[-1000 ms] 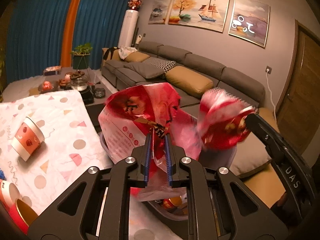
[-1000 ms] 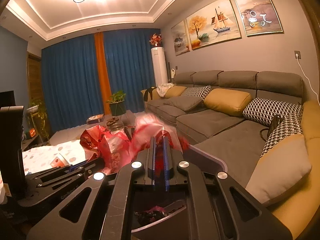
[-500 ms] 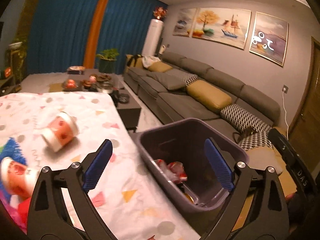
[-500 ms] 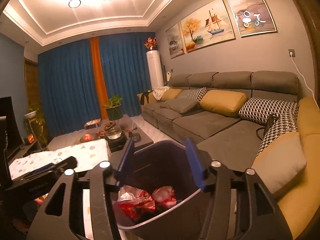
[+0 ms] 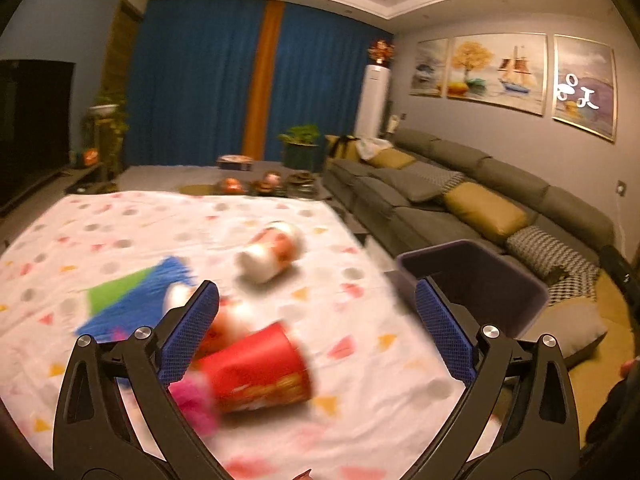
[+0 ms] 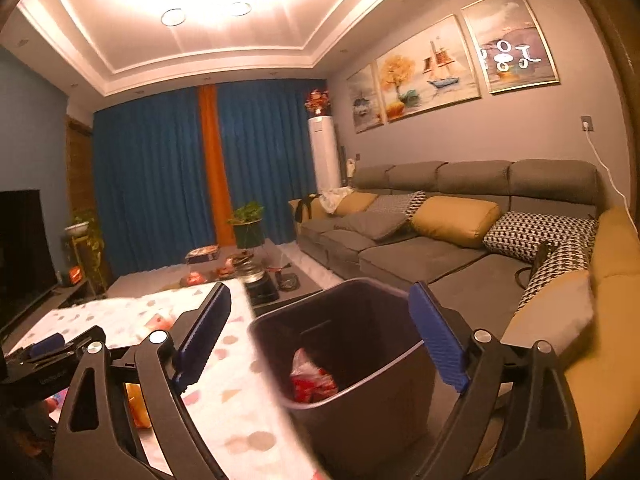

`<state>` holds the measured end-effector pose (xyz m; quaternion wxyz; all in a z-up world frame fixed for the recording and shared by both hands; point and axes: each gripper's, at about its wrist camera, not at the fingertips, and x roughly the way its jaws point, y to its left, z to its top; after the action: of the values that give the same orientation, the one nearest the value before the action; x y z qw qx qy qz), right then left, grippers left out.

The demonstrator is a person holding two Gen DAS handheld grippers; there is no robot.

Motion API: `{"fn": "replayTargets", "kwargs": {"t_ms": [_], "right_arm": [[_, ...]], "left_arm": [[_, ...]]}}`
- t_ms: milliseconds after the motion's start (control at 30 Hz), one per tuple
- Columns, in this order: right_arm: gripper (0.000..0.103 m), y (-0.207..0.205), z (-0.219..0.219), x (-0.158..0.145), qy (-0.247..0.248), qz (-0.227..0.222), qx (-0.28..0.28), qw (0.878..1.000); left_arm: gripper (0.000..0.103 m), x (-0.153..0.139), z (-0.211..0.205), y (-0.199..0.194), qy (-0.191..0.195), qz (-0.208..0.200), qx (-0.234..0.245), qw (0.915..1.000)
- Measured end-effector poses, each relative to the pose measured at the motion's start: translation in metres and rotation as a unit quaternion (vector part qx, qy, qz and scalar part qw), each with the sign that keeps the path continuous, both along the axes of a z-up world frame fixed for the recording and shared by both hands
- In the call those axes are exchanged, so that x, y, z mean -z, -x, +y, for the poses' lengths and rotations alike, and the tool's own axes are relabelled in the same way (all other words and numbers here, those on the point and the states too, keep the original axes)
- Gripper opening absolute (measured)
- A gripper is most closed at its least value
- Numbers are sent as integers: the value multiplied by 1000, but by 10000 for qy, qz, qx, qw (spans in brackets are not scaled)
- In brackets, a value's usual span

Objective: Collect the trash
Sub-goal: 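Move both tools back to the table toward the pink bag and red cup, then grasp the pink plastic bag with the left tool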

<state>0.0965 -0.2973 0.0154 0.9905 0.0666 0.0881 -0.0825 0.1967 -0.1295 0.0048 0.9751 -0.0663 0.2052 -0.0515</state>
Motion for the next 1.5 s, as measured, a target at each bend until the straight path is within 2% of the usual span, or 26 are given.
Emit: {"fn": "replayTargets", "kwargs": {"t_ms": [200,367,600,833,1067,1367,1500], "right_arm": [[88,3,39,12,-3,197,-438,9988],[88,4,72,22,33,328,-758,9966],[89,0,107,33,57,434,-970,9943],[89,-2,126,42,135,540,-1110,9923],[89,-4,131,49,132,612,-1160,9913],[89,-17,132,54,131,729,-1245,9894],[89,-24,138,58,148,823,-1348,9873]], "left_arm": [[97,11,51,32,-3,64,-371,9993],[97,18,85,56,-171,71,-705,9973],[97,25,127,80,-192,107,-1048,9942],[97,38,134,72,-56,385,-892,9952],[96,53,120,44,-151,675,-522,9962],[78,73,116,8,96,1311,-219,9911],[53,83,112,-6,160,1708,7,9852]]}}
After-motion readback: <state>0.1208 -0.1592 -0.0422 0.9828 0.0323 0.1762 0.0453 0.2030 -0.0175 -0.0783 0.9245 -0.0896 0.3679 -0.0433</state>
